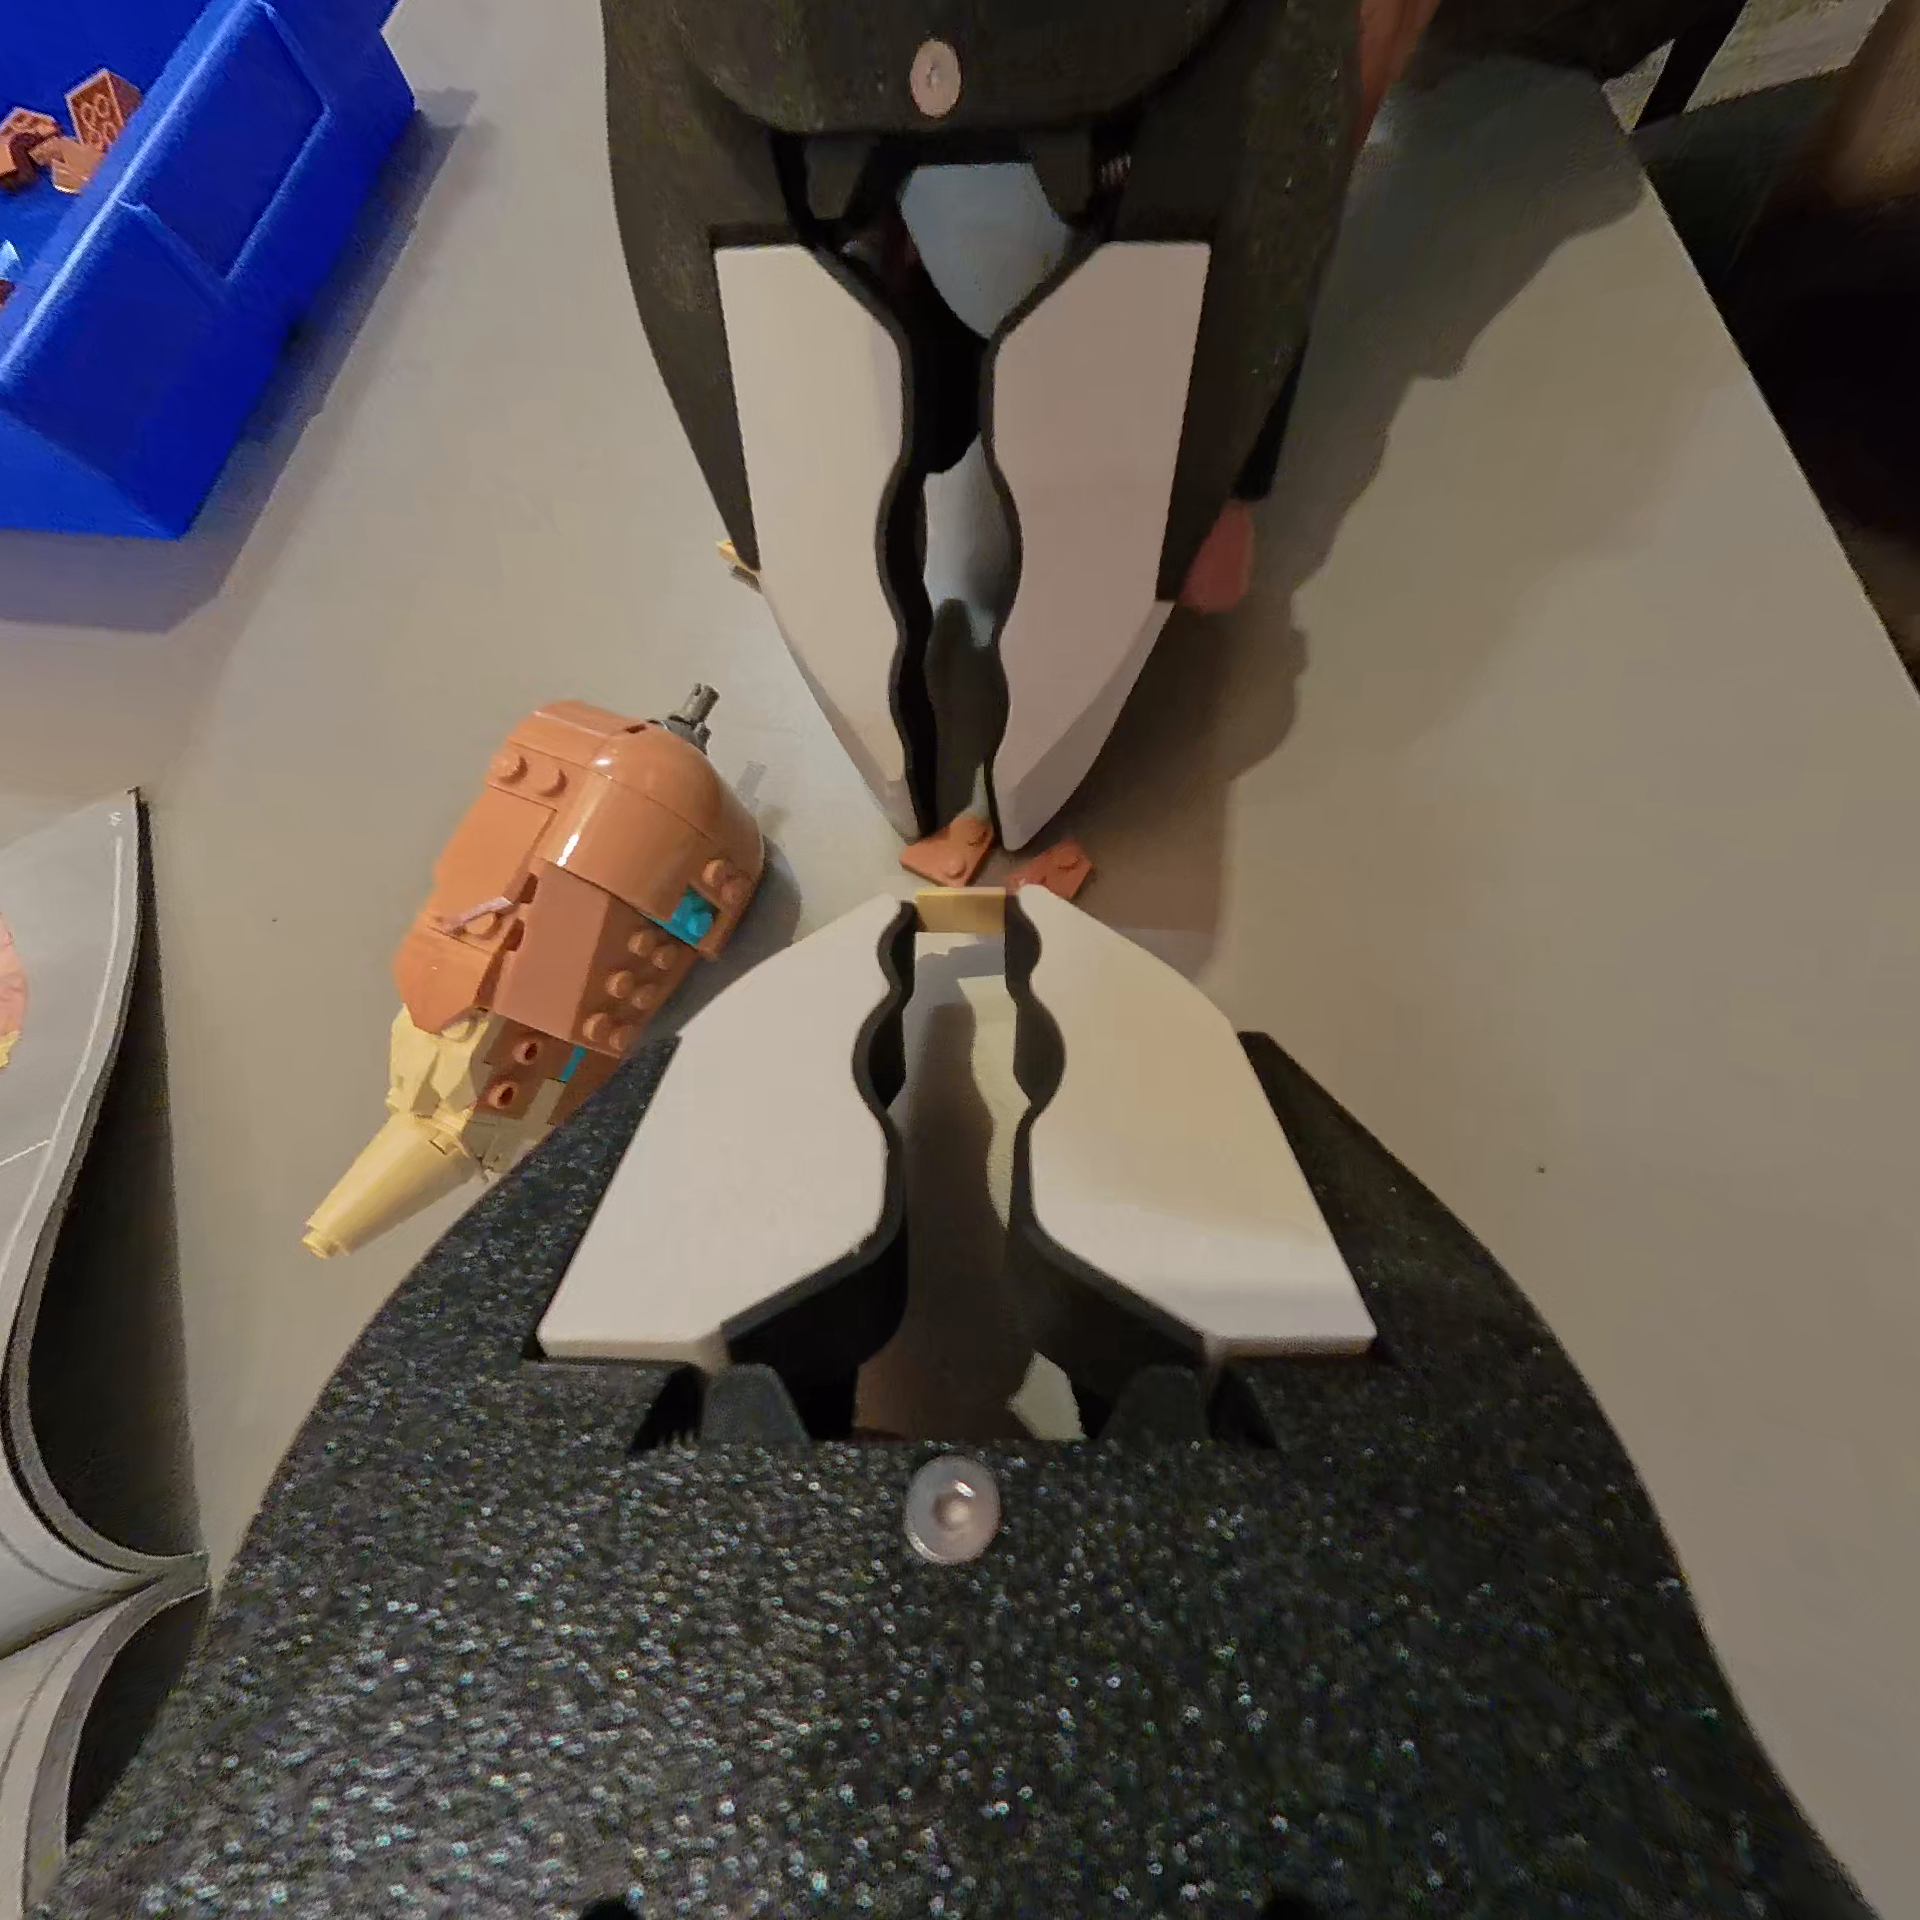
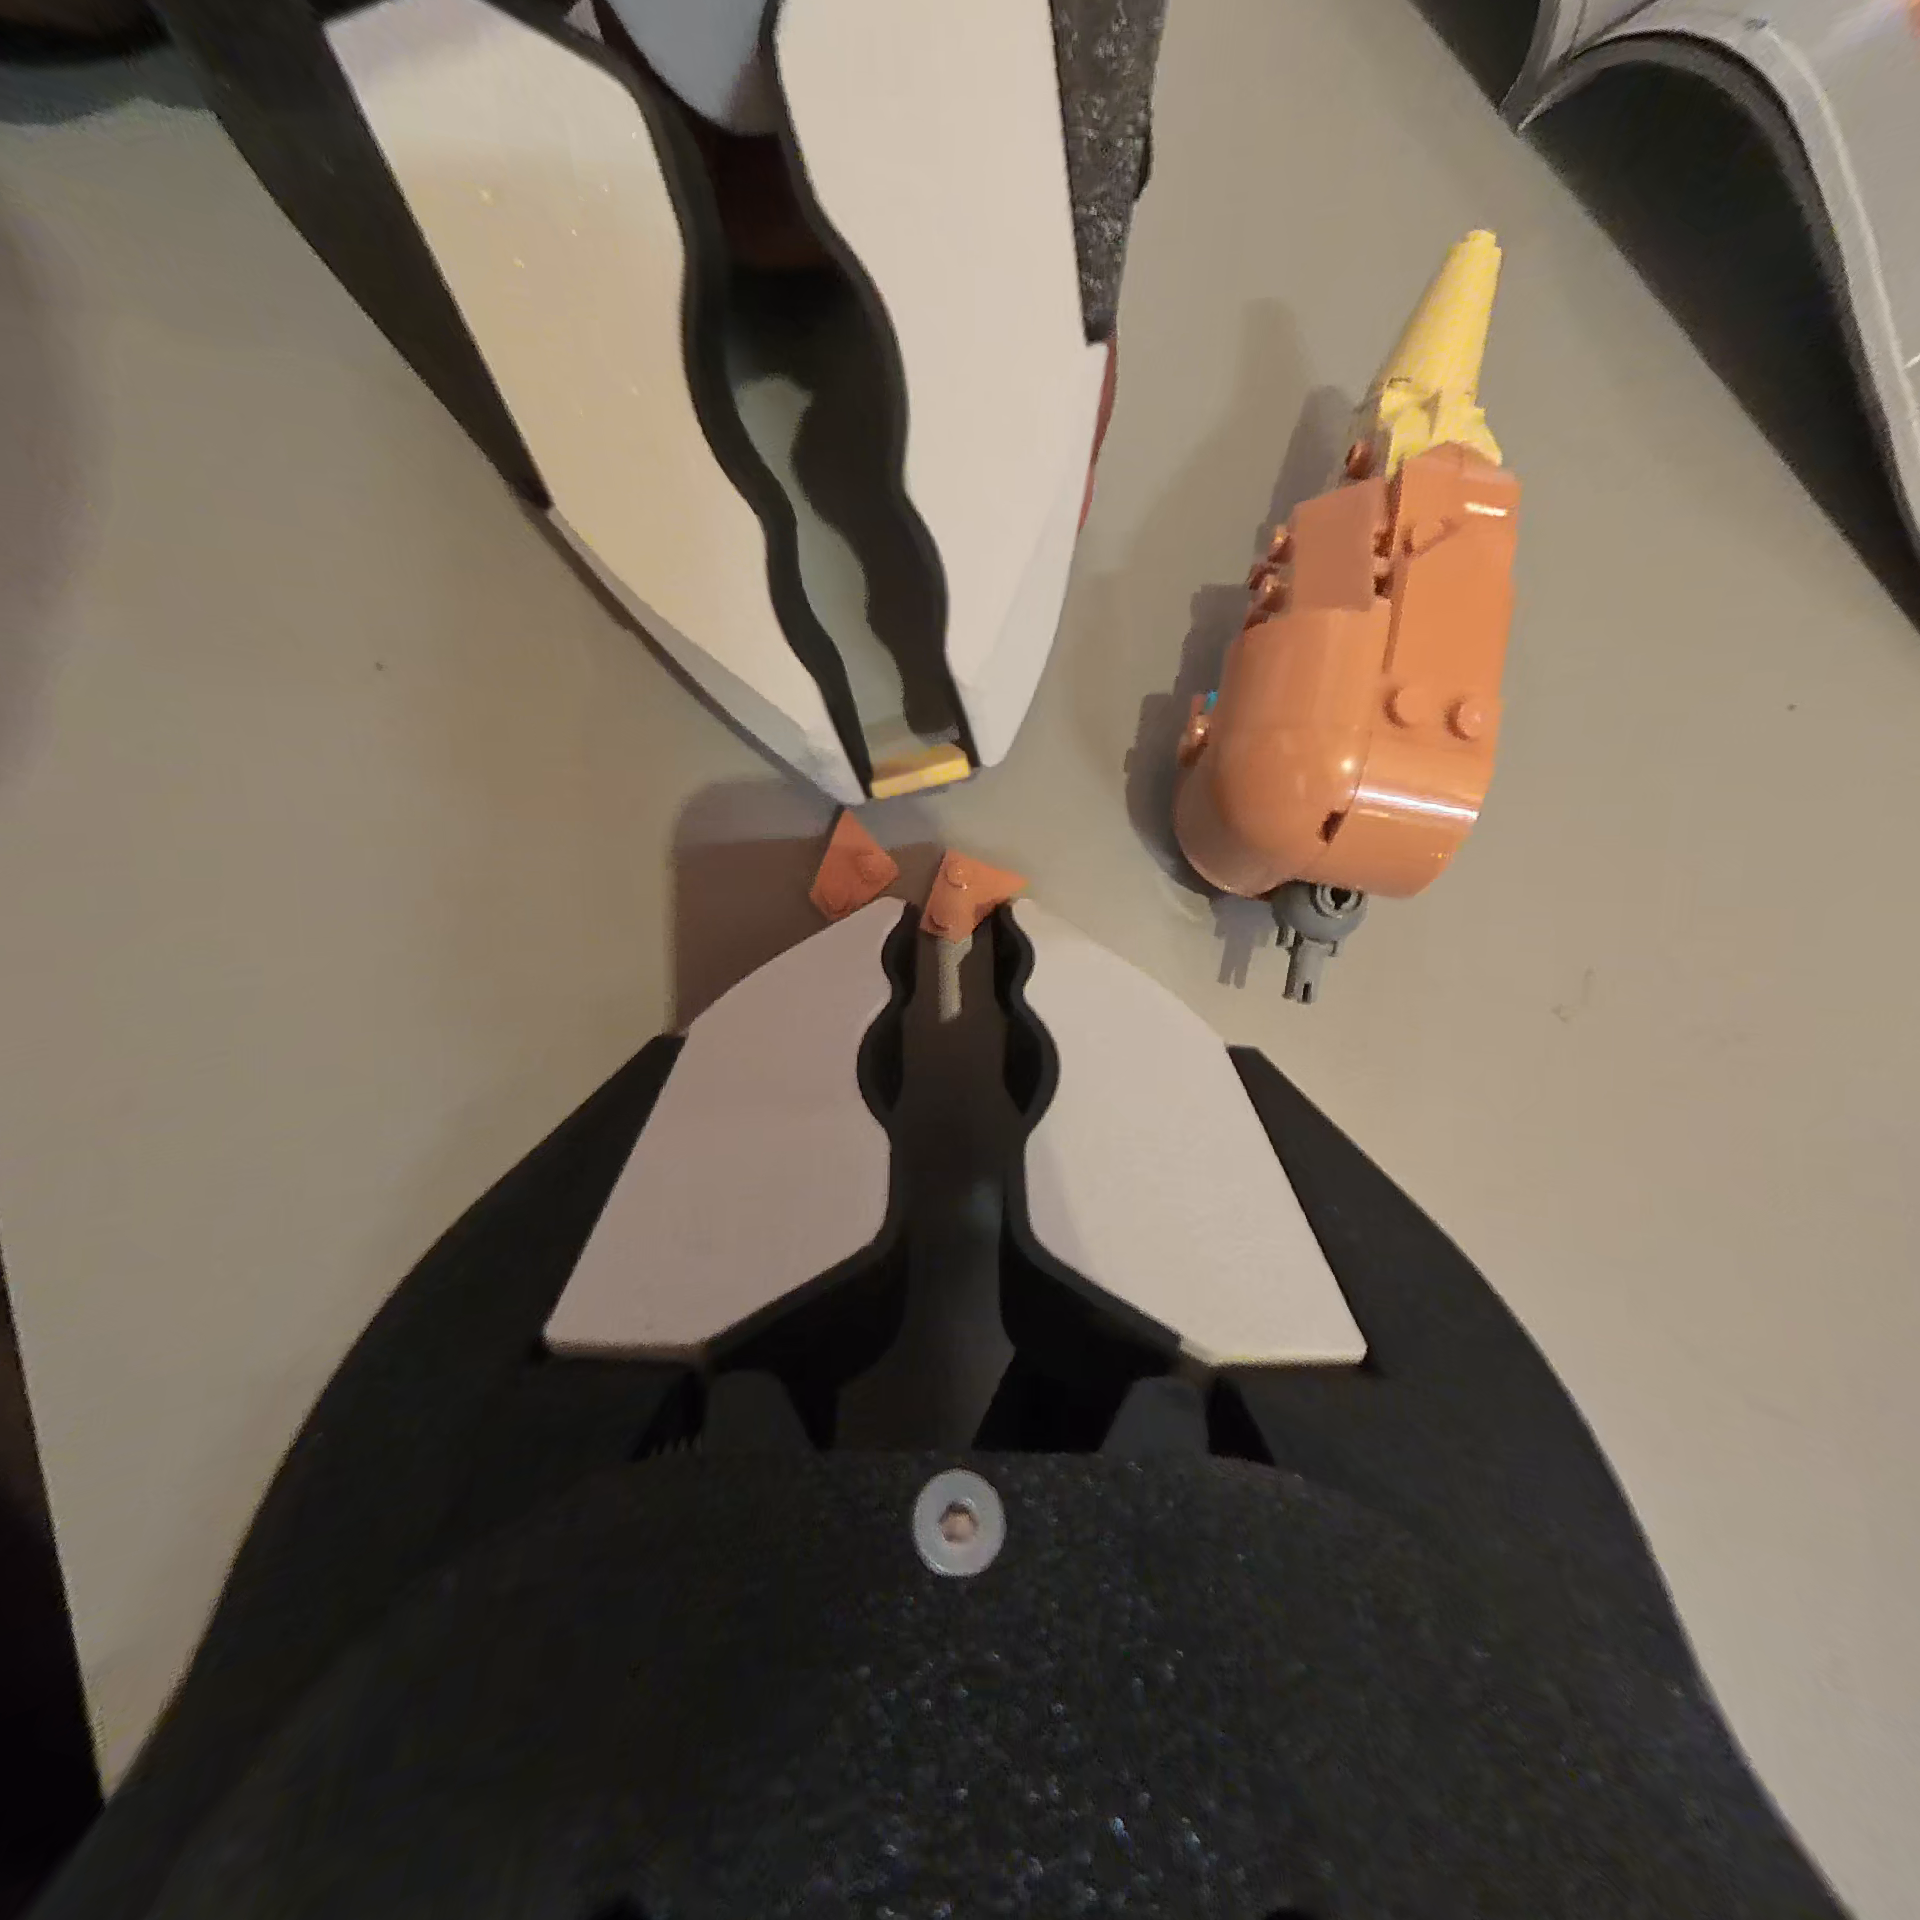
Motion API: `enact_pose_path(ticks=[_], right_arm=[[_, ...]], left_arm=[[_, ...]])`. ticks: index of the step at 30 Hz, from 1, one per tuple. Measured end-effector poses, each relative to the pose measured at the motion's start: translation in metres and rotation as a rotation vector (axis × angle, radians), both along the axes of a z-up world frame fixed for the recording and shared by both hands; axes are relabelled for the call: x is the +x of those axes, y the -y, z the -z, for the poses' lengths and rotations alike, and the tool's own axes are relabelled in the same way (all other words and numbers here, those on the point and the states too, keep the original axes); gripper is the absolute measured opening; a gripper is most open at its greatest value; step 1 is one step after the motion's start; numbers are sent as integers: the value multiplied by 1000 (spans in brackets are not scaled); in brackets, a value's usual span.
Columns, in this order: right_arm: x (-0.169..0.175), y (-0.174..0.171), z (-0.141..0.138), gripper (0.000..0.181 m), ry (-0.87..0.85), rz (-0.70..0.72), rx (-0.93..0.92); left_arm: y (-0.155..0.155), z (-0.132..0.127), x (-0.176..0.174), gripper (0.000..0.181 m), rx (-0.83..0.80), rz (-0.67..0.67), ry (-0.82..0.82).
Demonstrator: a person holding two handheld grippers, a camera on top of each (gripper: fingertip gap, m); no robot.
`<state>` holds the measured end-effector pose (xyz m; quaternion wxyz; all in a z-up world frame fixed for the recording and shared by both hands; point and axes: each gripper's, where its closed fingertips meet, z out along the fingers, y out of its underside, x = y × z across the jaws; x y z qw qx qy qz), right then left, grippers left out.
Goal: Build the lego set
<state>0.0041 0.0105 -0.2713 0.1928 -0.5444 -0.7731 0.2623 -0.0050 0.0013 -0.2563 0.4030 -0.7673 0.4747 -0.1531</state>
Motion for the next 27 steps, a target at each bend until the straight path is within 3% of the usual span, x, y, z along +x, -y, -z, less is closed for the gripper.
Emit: enact_pose_path(ticks=[1,9,27], right_arm=[[-1,1,0,13,-3,-13,8],[-11,-2,-1,9,-65,-149,28],[-20,-2,-6,8,-186,-150,108]], left_arm=[[0,0,0,16,0,-1,0],[-1,3,-5,16,-18,-16,-7],[-7,9,-10,16,33,-62,-125]])
